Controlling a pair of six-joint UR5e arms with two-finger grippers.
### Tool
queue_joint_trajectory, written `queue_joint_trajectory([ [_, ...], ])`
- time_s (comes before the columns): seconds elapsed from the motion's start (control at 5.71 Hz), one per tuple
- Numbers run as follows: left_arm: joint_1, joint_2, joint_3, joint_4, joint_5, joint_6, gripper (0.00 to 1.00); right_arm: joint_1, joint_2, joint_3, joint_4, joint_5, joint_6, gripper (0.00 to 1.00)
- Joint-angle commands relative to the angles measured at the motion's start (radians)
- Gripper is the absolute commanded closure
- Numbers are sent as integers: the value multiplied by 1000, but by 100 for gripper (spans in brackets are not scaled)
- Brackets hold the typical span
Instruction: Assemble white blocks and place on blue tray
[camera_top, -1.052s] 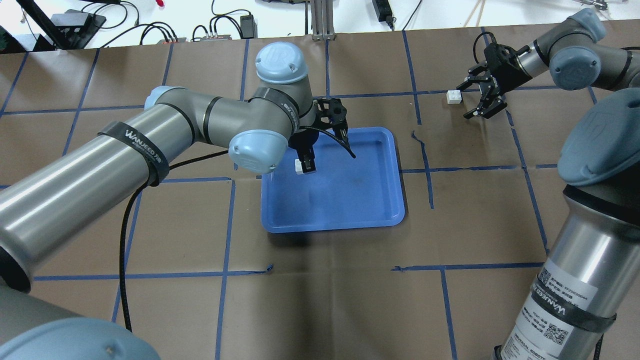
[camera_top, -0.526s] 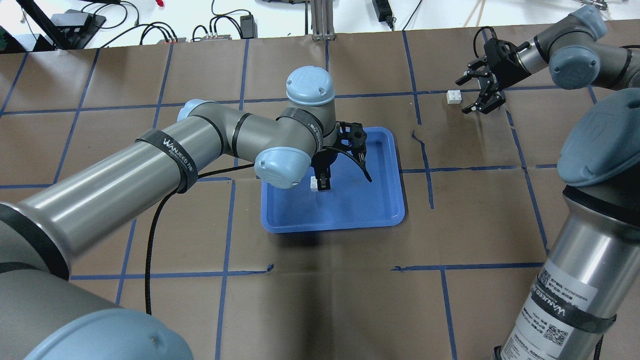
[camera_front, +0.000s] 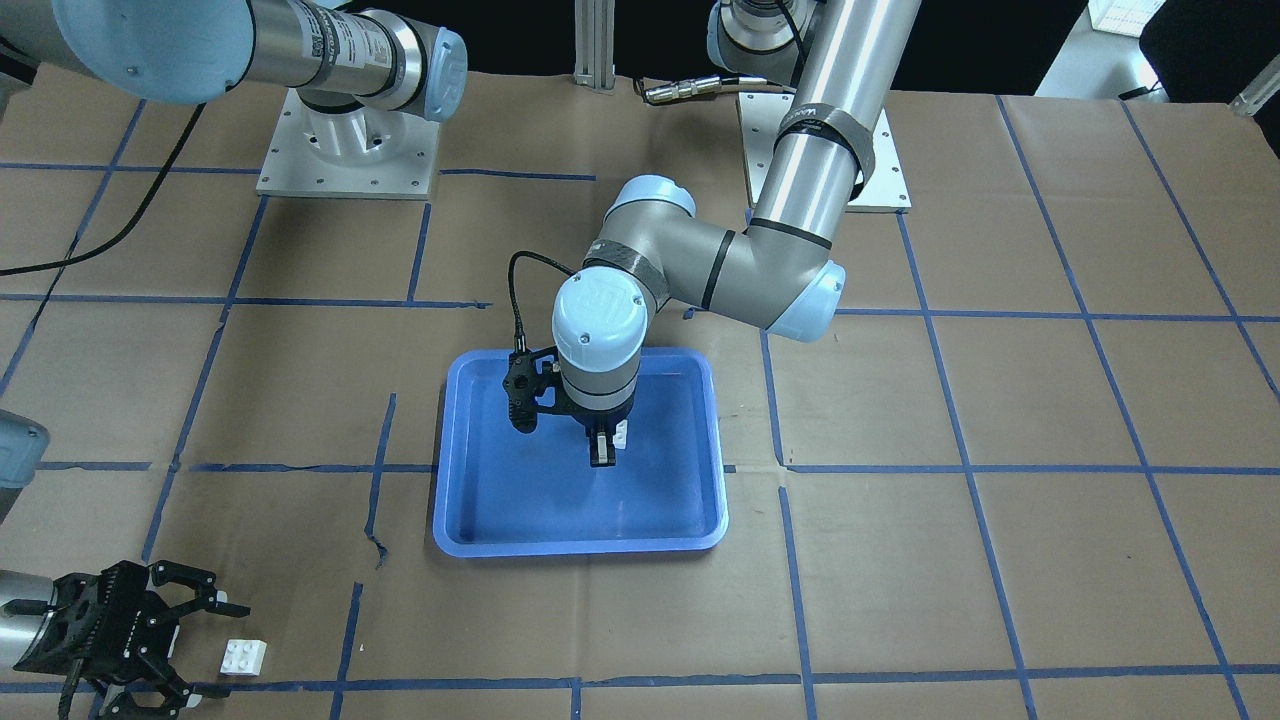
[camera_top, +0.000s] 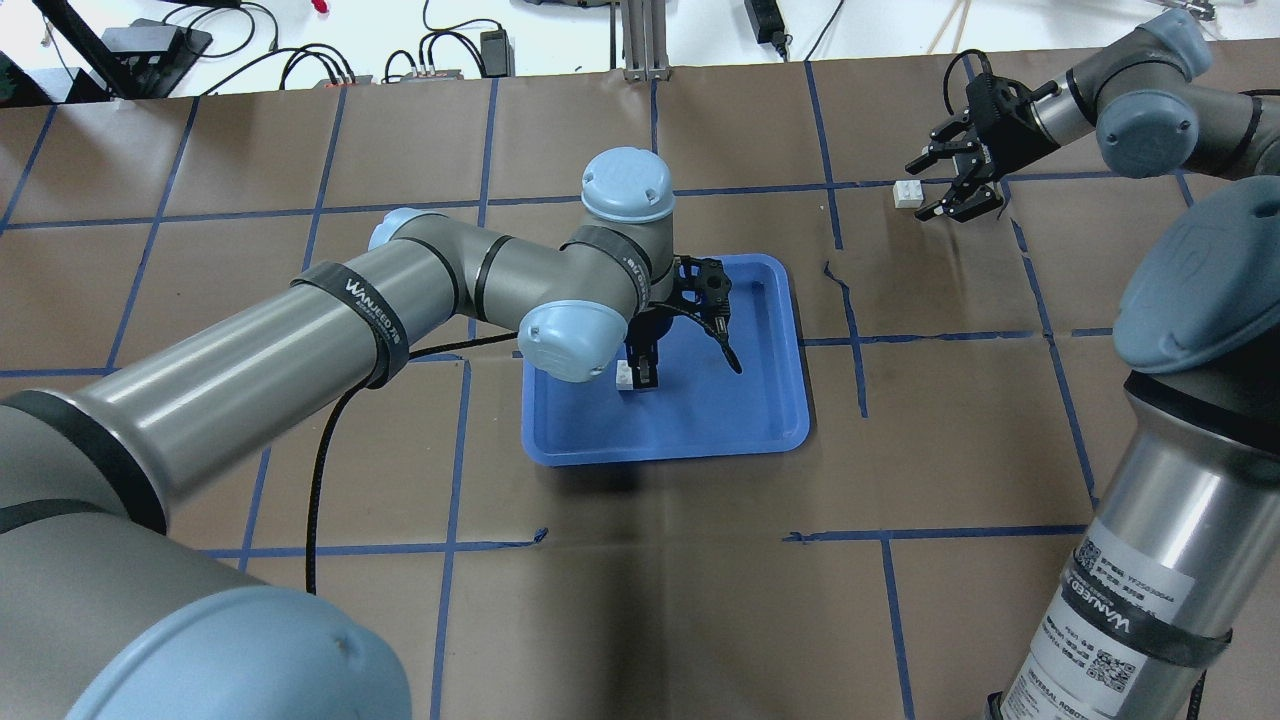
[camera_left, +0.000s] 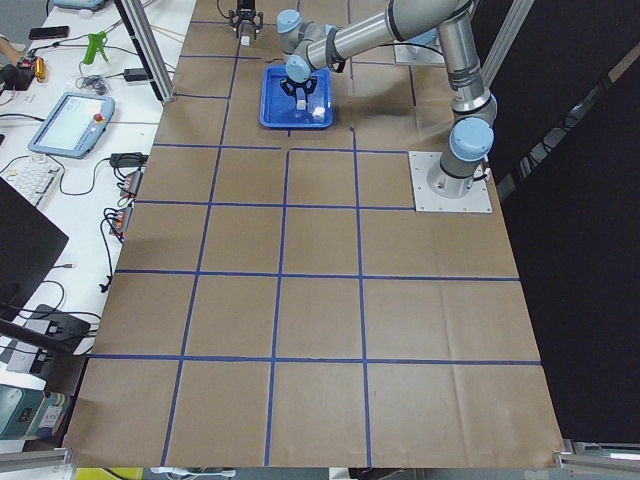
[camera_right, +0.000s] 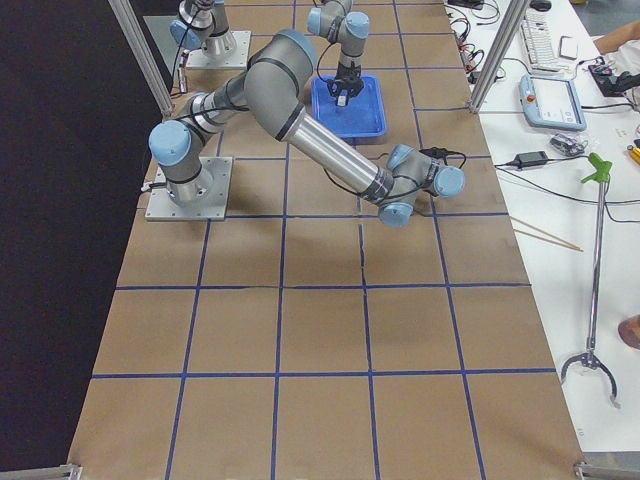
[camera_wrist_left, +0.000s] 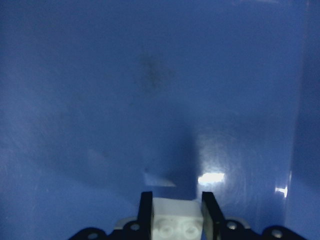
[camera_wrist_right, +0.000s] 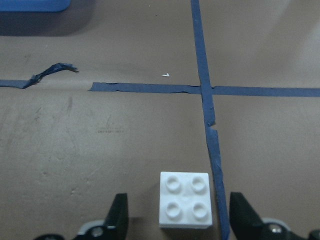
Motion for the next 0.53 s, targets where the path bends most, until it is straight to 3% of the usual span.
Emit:
queue_joint_trajectory([
  [0.0, 0, 1, -2, 0, -5, -13, 2, 0, -1, -5, -1, -1, -1, 57],
  [0.18, 0, 18, -2, -3, -7, -15, 1, 0, -1, -7, -1, -1, -1, 67],
  [0.35, 0, 51, 1, -13, -8, -23, 1, 2, -10, -15, -1, -1, 3, 69],
])
